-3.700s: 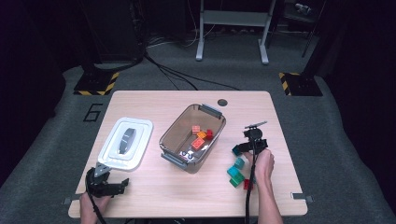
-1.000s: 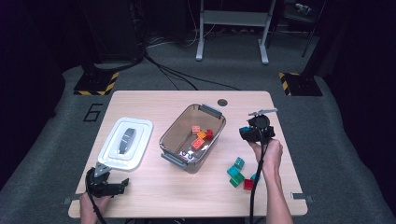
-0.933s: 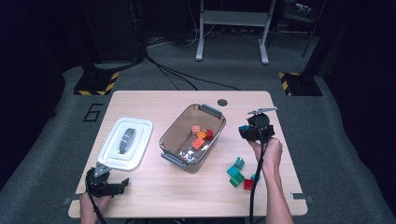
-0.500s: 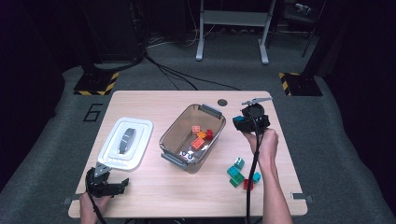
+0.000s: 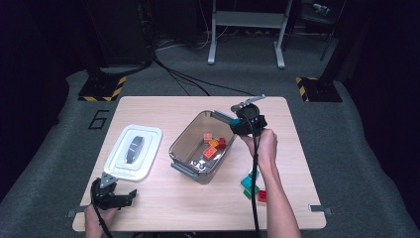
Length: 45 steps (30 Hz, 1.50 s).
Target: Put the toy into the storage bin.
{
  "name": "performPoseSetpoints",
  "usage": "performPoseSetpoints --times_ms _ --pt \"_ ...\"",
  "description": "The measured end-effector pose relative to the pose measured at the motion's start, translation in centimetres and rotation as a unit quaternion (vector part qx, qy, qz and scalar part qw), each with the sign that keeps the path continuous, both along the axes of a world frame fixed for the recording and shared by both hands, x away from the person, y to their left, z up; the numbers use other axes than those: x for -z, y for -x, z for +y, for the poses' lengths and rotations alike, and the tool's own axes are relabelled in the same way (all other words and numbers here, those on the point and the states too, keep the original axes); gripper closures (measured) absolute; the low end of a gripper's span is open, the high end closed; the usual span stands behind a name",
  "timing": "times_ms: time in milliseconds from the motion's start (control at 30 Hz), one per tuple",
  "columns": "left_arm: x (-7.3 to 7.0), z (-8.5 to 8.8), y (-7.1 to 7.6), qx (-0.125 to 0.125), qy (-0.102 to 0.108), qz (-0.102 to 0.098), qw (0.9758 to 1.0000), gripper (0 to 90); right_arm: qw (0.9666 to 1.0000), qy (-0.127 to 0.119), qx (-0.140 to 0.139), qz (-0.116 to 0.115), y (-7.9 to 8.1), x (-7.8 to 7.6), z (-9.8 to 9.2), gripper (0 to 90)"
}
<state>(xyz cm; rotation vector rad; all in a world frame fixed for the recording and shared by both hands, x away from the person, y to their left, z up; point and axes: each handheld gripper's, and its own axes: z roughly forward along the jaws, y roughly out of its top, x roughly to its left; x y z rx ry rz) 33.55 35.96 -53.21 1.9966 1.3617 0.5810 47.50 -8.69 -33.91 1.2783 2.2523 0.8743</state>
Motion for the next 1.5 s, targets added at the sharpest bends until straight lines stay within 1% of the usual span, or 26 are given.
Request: performPoseSetpoints --times_ms 300,333,500,533,600,633,667,733,767,833,900,933,1000,1167,1233,1267,1333,1467,1500 --pt "0.0 0.0 0.0 0.000 0.000 -0.001 1.0000 1.2 0.9993 0.013 -0.020 0.029 -1.2 1.9 2.2 59.0" --pt "0.0 0.0 0.0 0.000 0.000 -0.001 1.0000 1.2 0.9992 0.016 -0.023 0.029 -1.3 2.2 2.3 58.9" --pt "0.0 0.0 0.0 0.000 0.000 -0.001 1.0000 1.2 0.9980 0.023 -0.027 0.051 -1.8 3.4 2.8 58.9" --pt "0.0 0.0 0.0 0.000 0.000 -0.001 1.0000 1.2 0.9977 0.028 -0.027 0.055 -1.8 3.6 2.9 58.9" --pt "0.0 0.0 0.0 0.000 0.000 -0.001 1.0000 1.2 0.9973 0.029 -0.031 0.060 -1.9 4.0 3.0 58.9" --pt "0.0 0.0 0.0 0.000 -0.001 -0.001 1.0000 1.2 0.9969 0.032 -0.029 0.066 -1.8 4.1 3.1 58.9" --pt "0.0 0.0 0.0 0.000 0.000 -0.001 1.0000 1.2 0.9966 0.036 -0.028 0.068 -1.8 4.3 3.2 58.8" --pt "0.0 0.0 0.0 0.000 0.000 -0.001 1.0000 1.2 0.9966 0.037 -0.034 0.065 -1.8 4.4 3.1 58.8" --pt "0.0 0.0 0.0 0.000 0.000 -0.001 1.0000 1.3 0.9964 0.037 -0.032 0.069 -1.7 4.4 3.2 58.8" --pt "0.0 0.0 0.0 0.000 0.000 -0.001 1.0000 1.3 0.9962 0.042 -0.037 0.066 -1.7 4.3 3.3 58.2" --pt "0.0 0.0 0.0 0.000 0.000 -0.001 1.0000 1.3 0.9966 0.040 -0.038 0.061 -1.4 4.1 3.3 55.5" --pt "0.0 0.0 0.0 0.000 0.000 -0.001 1.0000 1.2 0.9970 0.038 -0.042 0.052 -1.3 3.9 3.2 52.0" --pt "0.0 0.0 0.0 0.000 0.000 -0.001 1.0000 1.2 0.9977 0.032 -0.041 0.043 -1.0 3.5 3.0 45.8" --pt "0.0 0.0 0.0 0.000 0.000 -0.001 1.0000 1.3 0.9991 0.017 -0.027 0.027 0.0 2.5 1.8 32.1" --pt "0.0 0.0 0.0 0.000 0.000 0.000 1.0000 1.3 0.9994 0.008 -0.026 0.019 0.6 2.1 0.9 26.7" --pt "0.0 0.0 0.0 0.000 0.000 0.000 1.0000 1.3 0.9996 0.003 -0.021 0.019 0.9 1.9 0.5 23.8" --pt "0.0 0.0 0.0 0.000 0.000 0.000 1.0000 1.3 0.9998 -0.004 -0.018 0.011 1.5 1.8 -0.4 19.5" --pt "0.0 0.0 0.0 0.000 0.000 -0.001 1.0000 1.3 0.9999 -0.011 -0.008 0.010 2.8 2.1 -2.1 14.7" --pt "0.0 0.0 0.0 0.000 0.000 -0.001 1.0000 1.3 0.9999 -0.012 -0.008 0.007 3.1 2.3 -2.6 14.0"
